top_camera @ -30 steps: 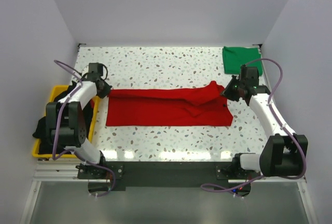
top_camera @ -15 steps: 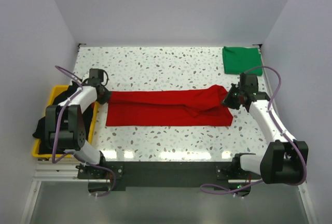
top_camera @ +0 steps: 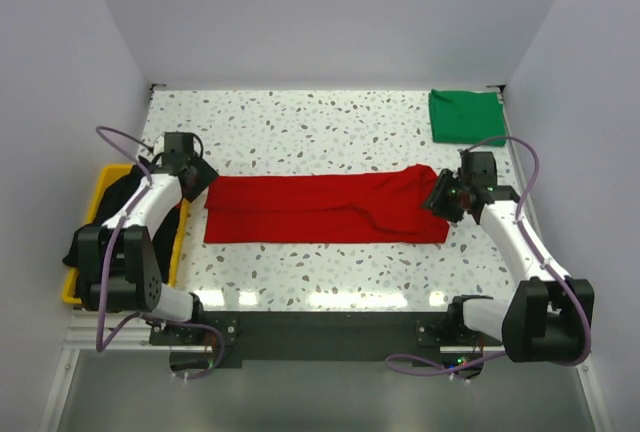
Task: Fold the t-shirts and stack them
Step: Fold the tshirt
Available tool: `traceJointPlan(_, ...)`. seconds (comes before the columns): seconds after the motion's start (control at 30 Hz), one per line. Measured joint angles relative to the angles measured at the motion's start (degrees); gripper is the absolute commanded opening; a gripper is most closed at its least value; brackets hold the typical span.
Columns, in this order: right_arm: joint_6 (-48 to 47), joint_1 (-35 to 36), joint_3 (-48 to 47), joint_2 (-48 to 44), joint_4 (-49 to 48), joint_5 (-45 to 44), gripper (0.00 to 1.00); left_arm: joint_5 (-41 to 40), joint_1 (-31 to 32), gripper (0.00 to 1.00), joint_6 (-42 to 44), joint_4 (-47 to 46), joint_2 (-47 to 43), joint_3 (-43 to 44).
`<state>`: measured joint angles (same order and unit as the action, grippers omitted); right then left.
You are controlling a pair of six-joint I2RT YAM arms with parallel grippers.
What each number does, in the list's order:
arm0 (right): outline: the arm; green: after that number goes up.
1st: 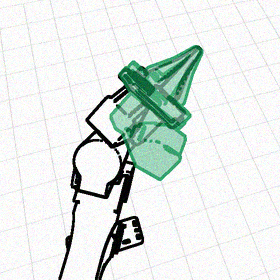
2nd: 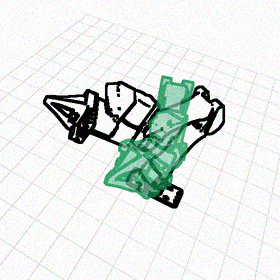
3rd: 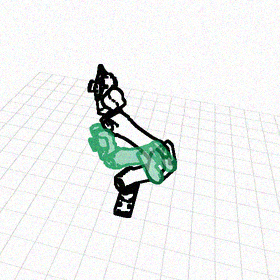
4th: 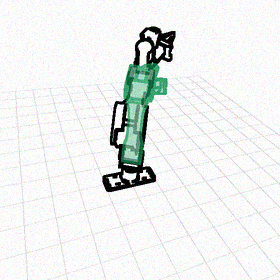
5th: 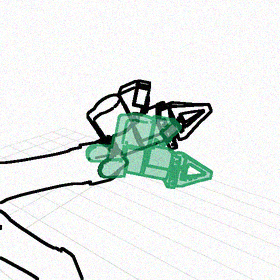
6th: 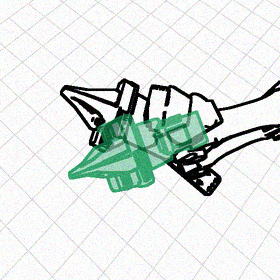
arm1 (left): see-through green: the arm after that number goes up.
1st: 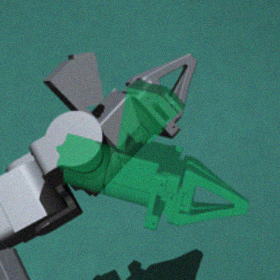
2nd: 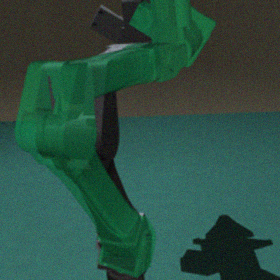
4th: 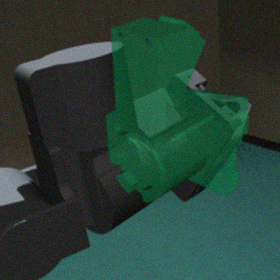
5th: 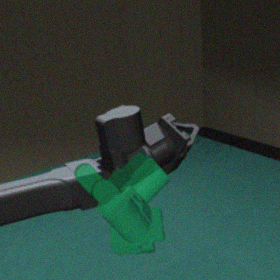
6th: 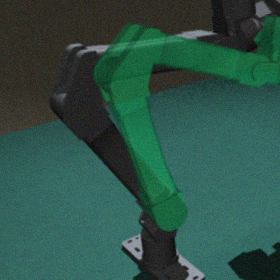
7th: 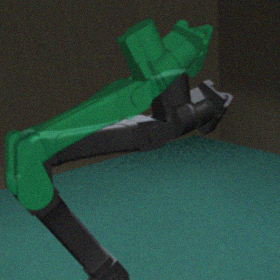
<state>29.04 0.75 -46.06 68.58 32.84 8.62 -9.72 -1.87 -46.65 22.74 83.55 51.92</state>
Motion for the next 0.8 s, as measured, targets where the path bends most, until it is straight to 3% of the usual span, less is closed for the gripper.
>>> traceJointPlan(0.17, -0.2, 0.42, -0.44, -0.2, -0.48, 0.55, 0.44, 0.79, 1.33, 0.52, 0.9, -0.33, -0.5, 0.37)
traceJointPlan(0.33, -0.02, 3.78, -1.99, 1.9, -2.23, -0.04, 0.44, 0.98, 6.88, 0.49, 0.94, -0.48, -0.15, 0.7)
traceJointPlan(0.5, 0.31, 4.57, -4.85, 8.68, -4.0, -2.01, 0.44, 1.4, 10.91, 0.48, 0.83, -1.38, 1.7, 1.11)
traceJointPlan(0.8, 2.08, 1.42, -16.83, 24.24, -9.86, -3.78, 0.44, 1.42, 10.99, 0.48, 0.83, -0.48, 6.4, 7.1)
